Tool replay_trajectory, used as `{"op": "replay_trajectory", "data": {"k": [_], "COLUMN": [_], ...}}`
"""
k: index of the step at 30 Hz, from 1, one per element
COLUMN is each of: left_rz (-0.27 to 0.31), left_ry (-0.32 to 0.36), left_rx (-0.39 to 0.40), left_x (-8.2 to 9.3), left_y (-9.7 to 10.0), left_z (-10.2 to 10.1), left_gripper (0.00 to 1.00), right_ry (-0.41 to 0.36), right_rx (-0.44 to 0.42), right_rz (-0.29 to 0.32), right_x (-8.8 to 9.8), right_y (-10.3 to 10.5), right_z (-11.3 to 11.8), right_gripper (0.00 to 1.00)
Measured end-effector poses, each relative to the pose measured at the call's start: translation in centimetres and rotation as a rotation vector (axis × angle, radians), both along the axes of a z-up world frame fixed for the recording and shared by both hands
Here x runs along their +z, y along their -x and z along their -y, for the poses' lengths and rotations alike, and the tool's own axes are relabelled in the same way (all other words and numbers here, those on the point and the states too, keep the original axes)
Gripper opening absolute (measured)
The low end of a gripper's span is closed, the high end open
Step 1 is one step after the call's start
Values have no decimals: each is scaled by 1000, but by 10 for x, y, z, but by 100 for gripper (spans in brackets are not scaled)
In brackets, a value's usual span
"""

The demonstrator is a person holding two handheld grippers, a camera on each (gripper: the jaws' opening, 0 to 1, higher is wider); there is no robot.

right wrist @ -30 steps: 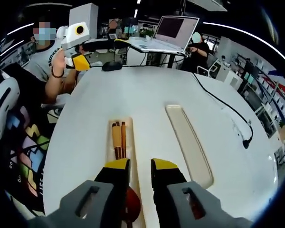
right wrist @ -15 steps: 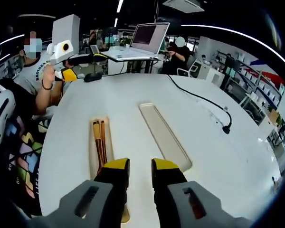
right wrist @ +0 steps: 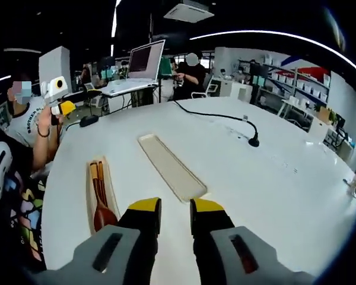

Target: Arrange the utensils inside the cutlery case until each visible utensil rests in its matching compartment.

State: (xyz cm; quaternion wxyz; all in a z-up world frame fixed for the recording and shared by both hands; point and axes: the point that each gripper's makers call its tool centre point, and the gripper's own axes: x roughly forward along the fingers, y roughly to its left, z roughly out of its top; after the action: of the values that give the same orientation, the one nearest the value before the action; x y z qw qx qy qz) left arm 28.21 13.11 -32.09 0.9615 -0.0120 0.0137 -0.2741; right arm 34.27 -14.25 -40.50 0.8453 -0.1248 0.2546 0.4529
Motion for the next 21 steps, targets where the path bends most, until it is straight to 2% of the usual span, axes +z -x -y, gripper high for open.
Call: {"op": "replay_trajectory", "data": {"k": [3,6,10,13,21], "left_rz": [-35,-117,-196,-207,-319], "left_ry": [22,49,111,88,33], "left_rx": [-23,-50,-86,-119,-151], "left_x": [-4,-15,-29,-39,-76], "left_y": [-11,-21,-40,-52,-80], "left_z": [6,11,14,15,13], "left_gripper": [69,61,59,59,58], "right_ry": [-3,-55,-76,-88,-85], "right_rx": [-16,-69,-83,-59,-45], "right_rz": [0,-6,-16,-31,-84], "right_x": [-4,-5,-14,-20,-40], "right_y": [-3,-11,-18,-17,-24], "right_z": [1,4,7,4,3], "right_gripper": [20,21,23,25,26]}}
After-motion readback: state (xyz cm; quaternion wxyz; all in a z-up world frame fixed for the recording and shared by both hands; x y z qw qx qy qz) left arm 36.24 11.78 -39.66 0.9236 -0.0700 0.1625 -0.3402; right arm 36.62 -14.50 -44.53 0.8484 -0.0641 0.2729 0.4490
